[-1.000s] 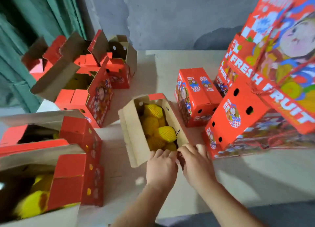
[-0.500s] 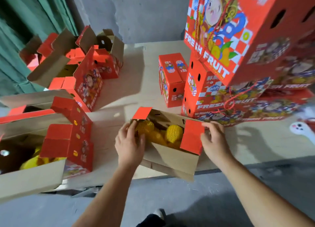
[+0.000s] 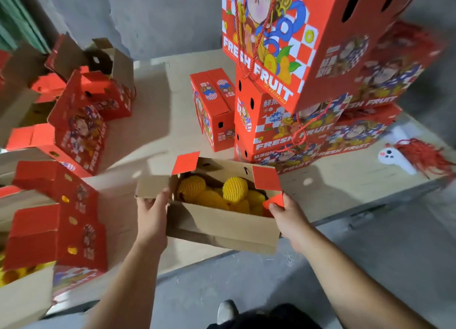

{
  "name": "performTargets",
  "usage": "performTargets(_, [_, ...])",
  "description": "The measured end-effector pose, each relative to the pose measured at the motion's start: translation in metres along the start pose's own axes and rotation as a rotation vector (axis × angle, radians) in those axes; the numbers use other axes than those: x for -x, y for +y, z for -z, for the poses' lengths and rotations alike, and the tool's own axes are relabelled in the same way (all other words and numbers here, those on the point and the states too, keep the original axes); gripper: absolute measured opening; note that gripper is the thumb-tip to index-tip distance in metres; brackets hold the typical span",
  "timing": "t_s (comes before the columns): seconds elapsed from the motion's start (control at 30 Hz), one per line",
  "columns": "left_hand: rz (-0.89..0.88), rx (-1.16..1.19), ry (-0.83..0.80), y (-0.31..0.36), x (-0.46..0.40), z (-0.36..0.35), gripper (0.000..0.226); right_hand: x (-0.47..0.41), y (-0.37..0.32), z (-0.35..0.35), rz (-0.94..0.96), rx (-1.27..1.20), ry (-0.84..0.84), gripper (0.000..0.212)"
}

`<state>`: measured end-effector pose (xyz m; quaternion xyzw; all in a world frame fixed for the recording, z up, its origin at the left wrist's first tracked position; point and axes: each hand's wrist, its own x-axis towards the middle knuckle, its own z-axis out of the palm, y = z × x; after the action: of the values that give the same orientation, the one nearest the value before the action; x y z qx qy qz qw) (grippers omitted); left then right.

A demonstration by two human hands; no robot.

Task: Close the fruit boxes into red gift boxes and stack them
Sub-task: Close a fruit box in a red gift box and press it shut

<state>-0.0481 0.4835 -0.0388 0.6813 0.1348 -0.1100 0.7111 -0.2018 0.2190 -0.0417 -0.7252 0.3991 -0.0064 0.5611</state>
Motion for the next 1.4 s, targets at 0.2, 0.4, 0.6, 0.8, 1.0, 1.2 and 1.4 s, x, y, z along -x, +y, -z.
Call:
performTargets(0.2, [-0.223,-0.270,-0.365,-0.013,0.059,-0.041,0.056,-0.015,0.022,0.072,0.029,0.082,0.059,0.025])
performTargets(0.4, [-0.329,-0.559,-0.484,-0.043,0.111,-0.113,0.081,-0.046,0.048,0.157,0.034,0.034,0.120,0.027])
performTargets(0.6, [-0.269,-0.561,-0.363,-0.066,0.142,-0.225,0.047,-0.105,0.069,0.258,0.066,0.019,0.133,0.028])
performTargets(0.8, [-0.220,-0.545,-0.300,-0.075,0.145,-0.338,0.061,-0.157,0.079,0.346,0.124,0.022,0.170,0.017])
performTargets(1.0, [0.087,-0.168,-0.232,-0.067,0.127,-0.387,0.068,-0.175,0.114,0.403,-0.091,-0.217,0.080,0.041])
performTargets(1.2, [0.269,-0.135,-0.148,-0.070,0.100,-0.398,0.032,-0.168,0.151,0.429,0.246,0.180,-0.344,0.124])
performTargets(1.4, [0.373,0.033,-0.208,-0.063,0.095,-0.396,0.042,-0.169,0.107,0.439,0.393,-0.116,-0.271,0.100])
